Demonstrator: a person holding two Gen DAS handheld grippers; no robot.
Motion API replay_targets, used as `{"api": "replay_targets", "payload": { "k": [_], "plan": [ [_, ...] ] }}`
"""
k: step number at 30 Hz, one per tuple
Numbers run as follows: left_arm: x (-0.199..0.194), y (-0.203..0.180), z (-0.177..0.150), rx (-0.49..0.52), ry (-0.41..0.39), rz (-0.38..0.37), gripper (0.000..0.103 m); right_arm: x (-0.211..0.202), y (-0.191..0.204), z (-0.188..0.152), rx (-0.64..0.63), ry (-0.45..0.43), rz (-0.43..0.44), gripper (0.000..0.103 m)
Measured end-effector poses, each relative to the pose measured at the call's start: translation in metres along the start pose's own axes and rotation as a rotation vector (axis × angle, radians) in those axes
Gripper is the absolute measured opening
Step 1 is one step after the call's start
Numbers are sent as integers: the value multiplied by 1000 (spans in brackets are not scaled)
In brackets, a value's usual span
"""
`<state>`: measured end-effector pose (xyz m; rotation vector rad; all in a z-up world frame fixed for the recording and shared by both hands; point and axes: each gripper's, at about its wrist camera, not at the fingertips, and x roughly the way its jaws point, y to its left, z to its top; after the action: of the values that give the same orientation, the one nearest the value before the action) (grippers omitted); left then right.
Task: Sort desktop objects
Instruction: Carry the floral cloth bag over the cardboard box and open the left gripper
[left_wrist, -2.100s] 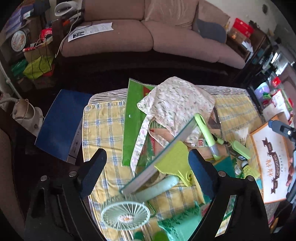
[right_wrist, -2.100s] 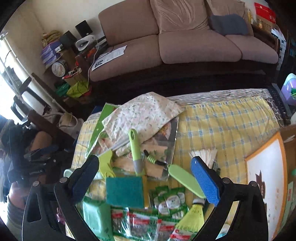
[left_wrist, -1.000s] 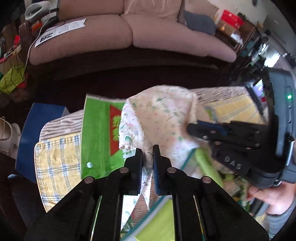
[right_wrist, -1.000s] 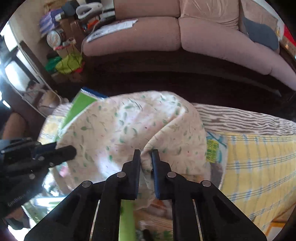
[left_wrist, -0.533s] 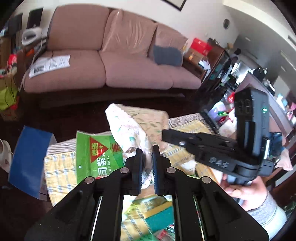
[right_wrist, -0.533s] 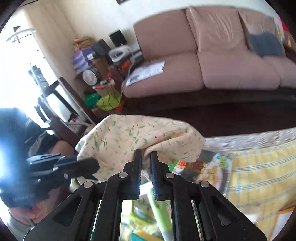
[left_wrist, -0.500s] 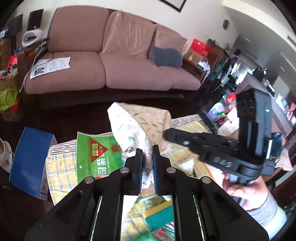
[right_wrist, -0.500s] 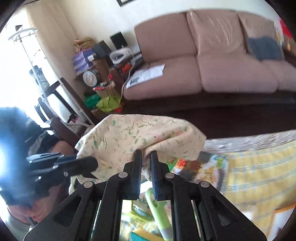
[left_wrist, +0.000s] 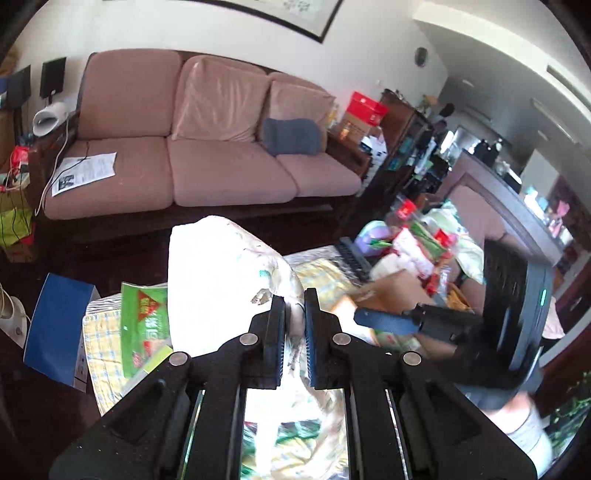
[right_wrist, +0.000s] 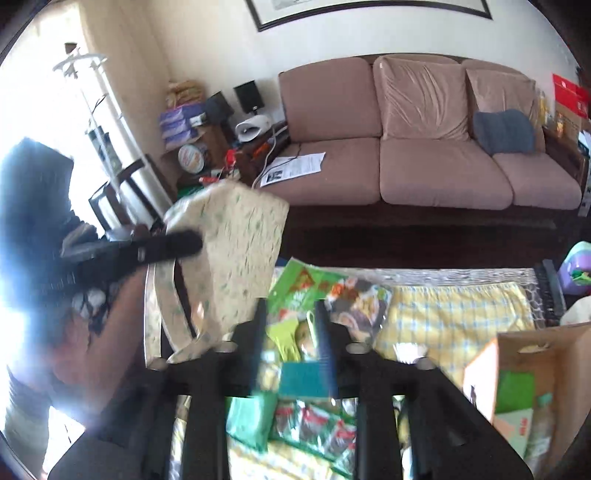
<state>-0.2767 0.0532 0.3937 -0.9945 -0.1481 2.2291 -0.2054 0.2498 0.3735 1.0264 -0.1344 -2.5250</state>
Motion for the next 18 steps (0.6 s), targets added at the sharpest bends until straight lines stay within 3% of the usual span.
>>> {"api": "replay_targets", "payload": {
  "k": [2, 4, 7, 10, 14, 18],
  "plan": [
    [-11, -24, -1, 4, -3, -11, 9, -22, 7, -21, -51, -11, -44, 71],
    [-19, -47, -4, 7, 2, -21, 9, -41, 8, -41, -69, -16, -71, 71],
    [-24, -87, -11, 41, 16, -32, 9, -74, -3, -66, -11, -21, -41, 71],
    [-21, -128, -18, 70, 34, -44, 9, -119, -17, -77, 50, -57, -10, 71],
    [-4, -182, -27, 83, 63, -65, 9, -169, -26, -83, 74, -85, 42, 80],
    [18, -228, -37, 90, 94, -100, 9, -203, -31, -98, 34, -88, -5, 84]
  ]
}}
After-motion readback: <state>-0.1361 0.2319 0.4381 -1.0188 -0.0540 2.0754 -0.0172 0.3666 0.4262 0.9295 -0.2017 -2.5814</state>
